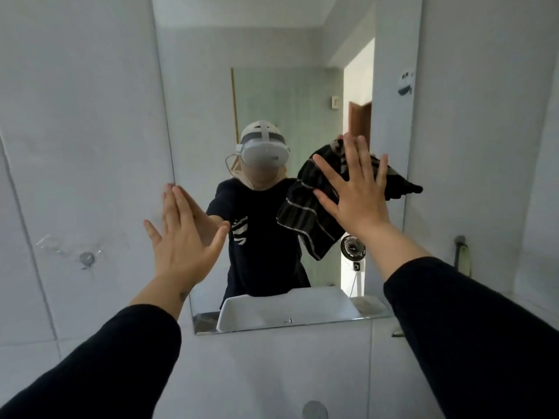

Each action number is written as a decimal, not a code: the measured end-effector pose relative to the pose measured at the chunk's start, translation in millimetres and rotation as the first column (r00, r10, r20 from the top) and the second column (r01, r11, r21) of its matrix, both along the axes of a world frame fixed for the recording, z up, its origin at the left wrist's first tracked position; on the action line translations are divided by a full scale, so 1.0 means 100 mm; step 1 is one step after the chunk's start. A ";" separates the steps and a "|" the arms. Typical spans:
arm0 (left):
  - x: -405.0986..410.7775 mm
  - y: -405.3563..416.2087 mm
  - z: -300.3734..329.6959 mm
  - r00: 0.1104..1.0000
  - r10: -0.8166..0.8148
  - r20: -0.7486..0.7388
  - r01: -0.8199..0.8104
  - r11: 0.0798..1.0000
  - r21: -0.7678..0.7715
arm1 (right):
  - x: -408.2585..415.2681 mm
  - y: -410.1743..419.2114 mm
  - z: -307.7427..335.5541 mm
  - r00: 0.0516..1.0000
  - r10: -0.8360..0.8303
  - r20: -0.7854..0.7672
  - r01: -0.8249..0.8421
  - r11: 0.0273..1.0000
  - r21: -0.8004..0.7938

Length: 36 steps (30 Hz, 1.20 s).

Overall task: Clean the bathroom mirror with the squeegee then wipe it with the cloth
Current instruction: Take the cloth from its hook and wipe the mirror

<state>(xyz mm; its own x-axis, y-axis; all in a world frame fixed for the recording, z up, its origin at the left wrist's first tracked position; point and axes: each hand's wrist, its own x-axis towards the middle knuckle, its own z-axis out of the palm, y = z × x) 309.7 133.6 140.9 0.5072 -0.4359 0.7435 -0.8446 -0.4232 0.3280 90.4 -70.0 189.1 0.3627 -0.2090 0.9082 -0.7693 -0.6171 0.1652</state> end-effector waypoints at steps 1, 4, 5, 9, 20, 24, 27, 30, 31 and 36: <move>0.00 -0.01 -0.01 1.000 -0.007 0.001 0.007 1.000 -0.006 | -0.08 -0.06 -0.05 1.000 -0.005 0.019 0.005 1.000 0.010; -0.01 -0.05 -0.02 1.000 -0.023 0.008 0.023 0.999 -0.040 | -0.27 -0.22 -0.22 0.998 -0.015 0.069 0.013 0.999 0.035; -0.01 -0.06 -0.03 1.000 -0.028 0.010 0.029 0.998 -0.055 | -0.32 -0.26 -0.28 0.997 -0.023 0.078 0.020 0.999 0.038; -0.04 -0.10 -0.04 0.998 -0.055 -0.011 0.054 0.994 -0.099 | -0.42 -0.33 -0.60 0.991 -0.041 0.129 0.031 0.997 0.075; -0.04 -0.12 -0.07 0.998 -0.057 -0.007 0.056 0.990 -0.129 | 0.16 0.13 -0.66 0.996 0.066 0.064 -0.065 0.998 -0.016; 0.02 0.01 -0.06 0.991 -0.135 0.008 0.135 0.985 -0.108 | 0.52 0.45 -0.58 0.992 0.097 -0.077 -0.102 0.992 -0.070; 0.12 0.14 -0.16 0.989 -0.144 0.042 0.147 0.986 -0.082 | 0.81 0.68 -0.54 0.981 0.140 -0.137 -0.154 0.983 -0.103; 0.26 0.27 -0.38 0.990 -0.130 0.054 0.132 0.991 -0.034 | 1.12 0.91 -0.56 0.966 0.168 -0.195 -0.196 0.972 -0.131; 0.30 0.32 -0.46 0.990 -0.132 0.052 0.133 0.991 -0.018 | 1.21 0.98 -0.59 0.963 0.175 -0.207 -0.205 0.970 -0.131; 0.44 0.47 -0.79 0.986 -0.152 0.061 0.148 0.987 0.066 | 1.53 1.23 -0.85 0.948 0.206 -0.244 -0.240 0.963 -0.120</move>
<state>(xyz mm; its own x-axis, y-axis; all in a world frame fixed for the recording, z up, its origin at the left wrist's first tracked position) 353.2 180.8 61.8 0.3834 -0.5491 0.7426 -0.9189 -0.3075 0.2471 243.3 52.9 103.7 0.5851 0.0299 0.8104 -0.5461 -0.7242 0.4211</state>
